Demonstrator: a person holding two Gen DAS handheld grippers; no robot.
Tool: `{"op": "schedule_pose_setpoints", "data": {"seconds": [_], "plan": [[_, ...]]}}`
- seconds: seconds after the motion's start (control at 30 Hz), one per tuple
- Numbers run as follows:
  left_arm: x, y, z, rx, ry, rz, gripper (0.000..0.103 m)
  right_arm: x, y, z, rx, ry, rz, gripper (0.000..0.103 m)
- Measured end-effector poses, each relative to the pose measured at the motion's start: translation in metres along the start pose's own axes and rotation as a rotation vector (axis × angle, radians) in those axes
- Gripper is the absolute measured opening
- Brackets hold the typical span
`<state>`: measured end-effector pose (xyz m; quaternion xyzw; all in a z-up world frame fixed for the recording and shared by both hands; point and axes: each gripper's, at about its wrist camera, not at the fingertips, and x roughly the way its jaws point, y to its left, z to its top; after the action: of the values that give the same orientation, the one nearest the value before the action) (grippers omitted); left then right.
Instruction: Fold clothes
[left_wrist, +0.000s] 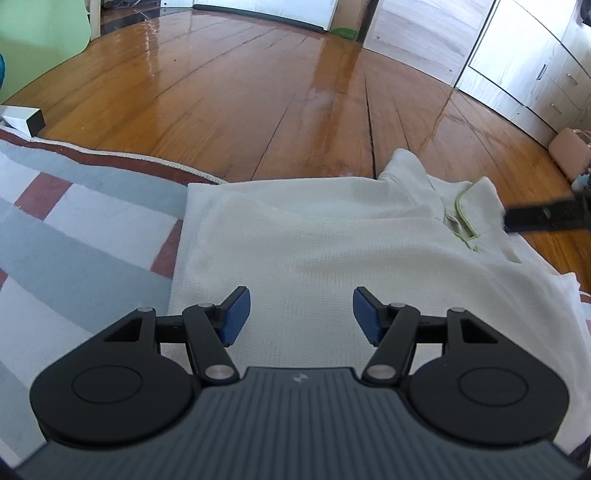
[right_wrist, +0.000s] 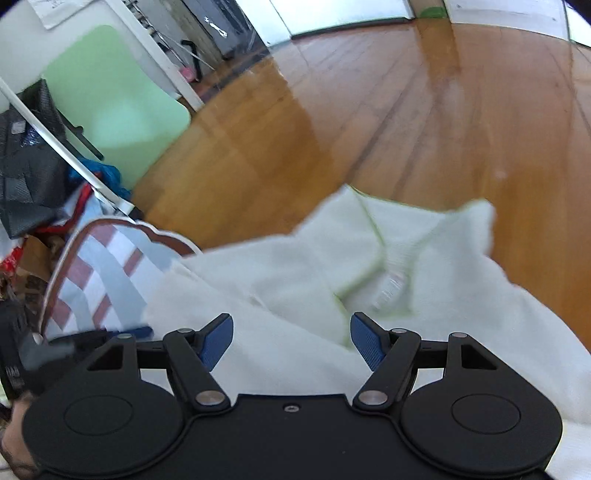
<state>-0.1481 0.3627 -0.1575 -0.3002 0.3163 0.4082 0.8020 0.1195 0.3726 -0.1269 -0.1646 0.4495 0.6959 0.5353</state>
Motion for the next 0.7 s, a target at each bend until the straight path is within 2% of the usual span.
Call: {"op": "schedule_pose_setpoints", "data": {"seconds": [0.07, 0.2, 0.23, 0.27, 0.33, 0.4, 0.47, 0.53, 0.6, 0.63, 0.67, 0.7], "plan": [[0.0, 0.0, 0.001, 0.023, -0.001, -0.006, 0.061, 0.012, 0.011, 0.004, -0.033, 0.013, -0.003, 0.075], [0.001, 0.005, 0.005, 0.02, -0.003, -0.019, 0.061, 0.025, 0.031, -0.012, -0.101, 0.065, 0.033, 0.075], [0.0, 0.006, 0.007, 0.023, -0.008, -0.015, 0.061, 0.028, 0.036, -0.017, -0.118, 0.078, 0.043, 0.066], [-0.001, 0.006, 0.008, 0.026, -0.016, -0.014, 0.061, 0.031, 0.041, -0.021, -0.135, 0.091, 0.052, 0.04], [-0.005, 0.004, 0.009, 0.032, -0.027, -0.025, 0.061, 0.033, 0.053, -0.031, -0.171, 0.097, 0.065, 0.01], [-0.009, -0.003, 0.009, 0.047, -0.034, -0.043, 0.061, 0.017, 0.072, -0.048, -0.226, 0.04, 0.062, 0.007], [-0.013, -0.009, 0.008, 0.062, -0.041, -0.061, 0.062, 0.008, 0.089, -0.061, -0.271, 0.026, 0.049, 0.003], [-0.016, -0.016, 0.008, 0.077, -0.048, -0.079, 0.066, 0.004, 0.1, -0.066, -0.294, -0.006, 0.006, 0.004], [-0.017, -0.02, 0.006, 0.087, -0.045, -0.092, 0.066, 0.004, 0.095, -0.056, -0.26, -0.041, -0.06, 0.019], [-0.014, -0.021, 0.005, 0.086, -0.035, -0.094, 0.066, 0.005, 0.091, -0.049, -0.237, -0.051, -0.082, 0.045], [-0.011, -0.02, 0.004, 0.075, -0.024, -0.098, 0.066, 0.009, 0.082, -0.04, -0.207, -0.054, -0.088, 0.065], [-0.008, -0.018, 0.004, 0.054, -0.008, -0.108, 0.066, 0.015, 0.072, -0.03, -0.176, -0.051, -0.094, 0.07]]}}
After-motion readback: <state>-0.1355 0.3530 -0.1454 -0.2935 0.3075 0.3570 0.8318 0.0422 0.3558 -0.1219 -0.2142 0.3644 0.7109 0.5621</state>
